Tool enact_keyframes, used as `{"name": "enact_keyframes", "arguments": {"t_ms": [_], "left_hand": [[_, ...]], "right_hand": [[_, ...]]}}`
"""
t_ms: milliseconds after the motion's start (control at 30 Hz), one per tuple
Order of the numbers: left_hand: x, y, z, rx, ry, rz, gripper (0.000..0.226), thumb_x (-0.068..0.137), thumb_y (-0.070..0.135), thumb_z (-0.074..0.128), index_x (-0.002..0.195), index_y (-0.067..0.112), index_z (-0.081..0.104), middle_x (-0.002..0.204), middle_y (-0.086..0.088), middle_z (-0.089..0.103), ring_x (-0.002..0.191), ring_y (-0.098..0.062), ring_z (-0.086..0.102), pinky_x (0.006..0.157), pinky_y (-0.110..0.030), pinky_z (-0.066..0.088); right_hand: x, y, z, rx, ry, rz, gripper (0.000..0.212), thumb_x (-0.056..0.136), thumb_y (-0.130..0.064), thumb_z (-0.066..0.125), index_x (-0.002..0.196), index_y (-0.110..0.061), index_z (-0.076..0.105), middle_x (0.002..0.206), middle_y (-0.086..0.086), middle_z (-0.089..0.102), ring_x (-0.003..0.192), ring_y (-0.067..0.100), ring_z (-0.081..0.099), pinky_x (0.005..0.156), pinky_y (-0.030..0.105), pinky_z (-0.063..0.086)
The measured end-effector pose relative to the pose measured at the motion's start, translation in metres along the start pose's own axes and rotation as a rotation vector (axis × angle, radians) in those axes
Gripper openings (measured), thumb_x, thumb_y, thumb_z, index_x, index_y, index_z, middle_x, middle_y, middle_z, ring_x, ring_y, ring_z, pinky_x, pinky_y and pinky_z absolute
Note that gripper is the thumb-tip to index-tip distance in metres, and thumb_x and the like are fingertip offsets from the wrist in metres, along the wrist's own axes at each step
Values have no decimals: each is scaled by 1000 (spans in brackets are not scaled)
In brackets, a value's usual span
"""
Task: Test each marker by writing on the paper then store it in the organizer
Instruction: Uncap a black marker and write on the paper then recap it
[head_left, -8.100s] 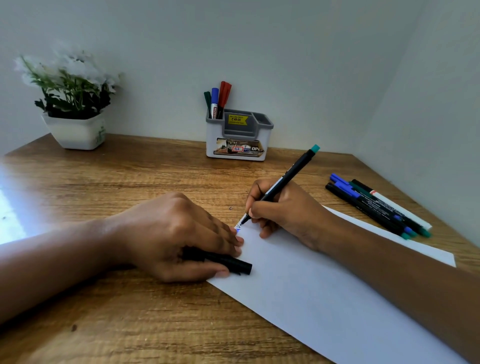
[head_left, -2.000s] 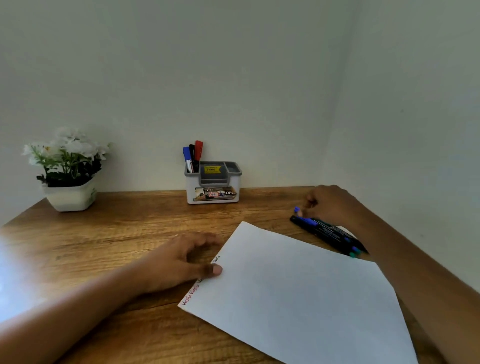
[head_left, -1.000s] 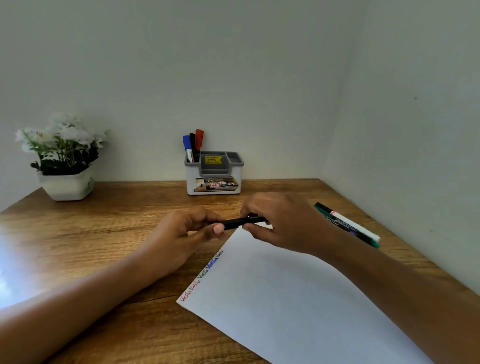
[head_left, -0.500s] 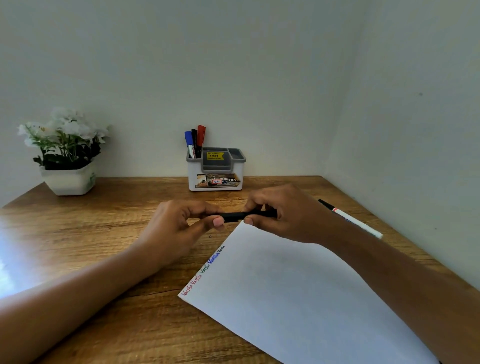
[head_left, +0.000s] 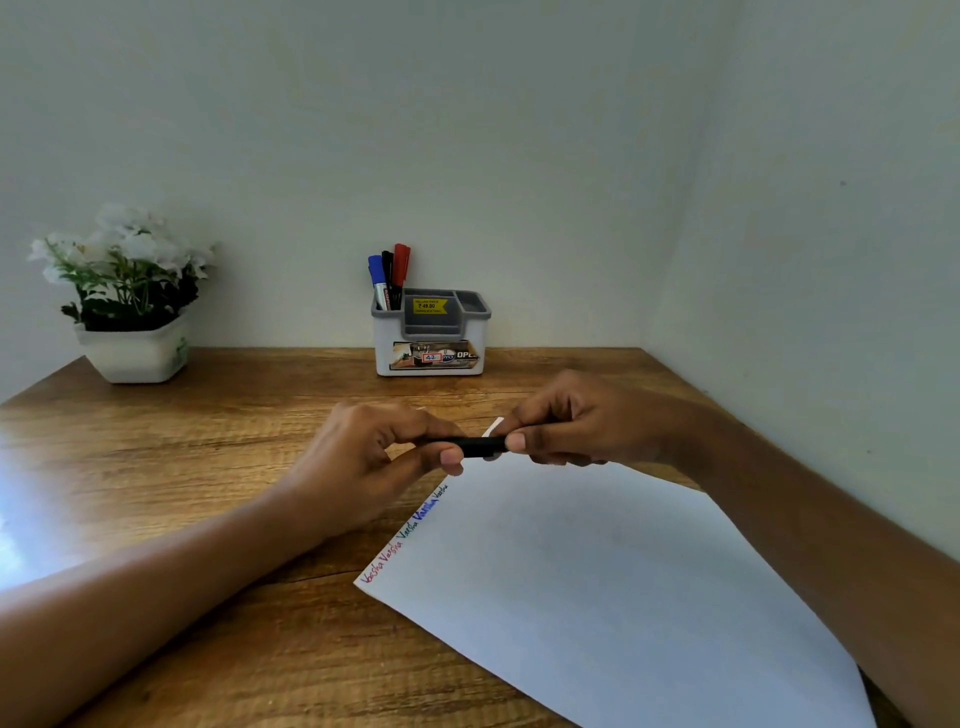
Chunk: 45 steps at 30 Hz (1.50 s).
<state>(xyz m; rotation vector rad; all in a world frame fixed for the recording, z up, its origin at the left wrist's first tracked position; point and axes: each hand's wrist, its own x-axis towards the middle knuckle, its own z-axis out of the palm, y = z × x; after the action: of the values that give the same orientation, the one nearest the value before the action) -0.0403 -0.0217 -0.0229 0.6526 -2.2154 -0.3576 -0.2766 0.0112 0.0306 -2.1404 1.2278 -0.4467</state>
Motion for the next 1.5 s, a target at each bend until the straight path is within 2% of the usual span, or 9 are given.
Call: {"name": "enact_keyframes", "arguments": {"t_ms": [267,367,500,633,733,867,1100,1300,1500], "left_hand": [[0,-8,-13,-70,31,-245,12,74,42,63,76,34,72,65,24,69,60,4,59,55,-7,41],[3,-25,-35,-385,221,-416,17,70,31,66,80,18,72,71,7,75,68,-4,69,75,-22,58],[3,-9,-17,-224,-52,-266,16,72,39,66,84,31,73,81,8,75,74,-8,68,69,-24,55],[-5,-5,-22,-143,-203,-100,24,83,51,61,98,36,72,95,20,72,86,-3,68,71,-24,56],[-7,-3,-27,-54,-296,59,32,86,47,60,110,28,69,105,16,72,93,-4,70,75,-43,59],[-7,-2,-24,-71,-437,117,30,86,32,67,112,19,70,113,8,71,104,-3,66,85,-35,57],[-11,-7,-14,-96,-558,118,33,86,33,69,116,19,69,122,9,65,117,2,57,102,-27,46],[-11,-10,-10,-101,-528,197,31,85,30,71,113,16,71,117,7,68,115,1,58,96,-27,51],[-13,-10,-12,140,-468,410,29,92,37,62,115,22,69,119,13,67,117,4,56,98,-31,50]], "right_hand": [[-5,3,-9,-503,221,-95,19,91,-30,59,96,-20,74,52,-12,55,54,4,49,52,13,31],[-23,18,-38,-427,418,39,22,87,-34,63,99,-21,75,55,-11,60,52,2,51,52,12,32],[-15,10,-18,-470,258,29,18,90,-42,57,95,-31,70,69,-22,67,58,1,58,59,20,45],[-16,0,-4,48,289,-24,26,96,-7,49,117,-22,52,82,-11,64,60,9,62,48,25,53],[-11,-3,1,625,319,-63,21,95,-4,45,104,-14,61,91,8,66,64,18,66,49,29,55],[1,-3,13,1157,276,-153,30,82,-7,45,96,-12,72,83,8,72,60,13,69,43,25,55],[19,-1,50,789,461,15,12,84,-25,64,79,-17,56,48,-3,46,39,10,39,37,19,28],[23,4,60,688,327,144,7,85,-2,60,85,-8,62,62,9,66,52,17,63,50,24,53],[27,8,63,527,366,161,5,81,0,63,80,-4,61,57,6,60,48,12,54,43,22,48]]}}
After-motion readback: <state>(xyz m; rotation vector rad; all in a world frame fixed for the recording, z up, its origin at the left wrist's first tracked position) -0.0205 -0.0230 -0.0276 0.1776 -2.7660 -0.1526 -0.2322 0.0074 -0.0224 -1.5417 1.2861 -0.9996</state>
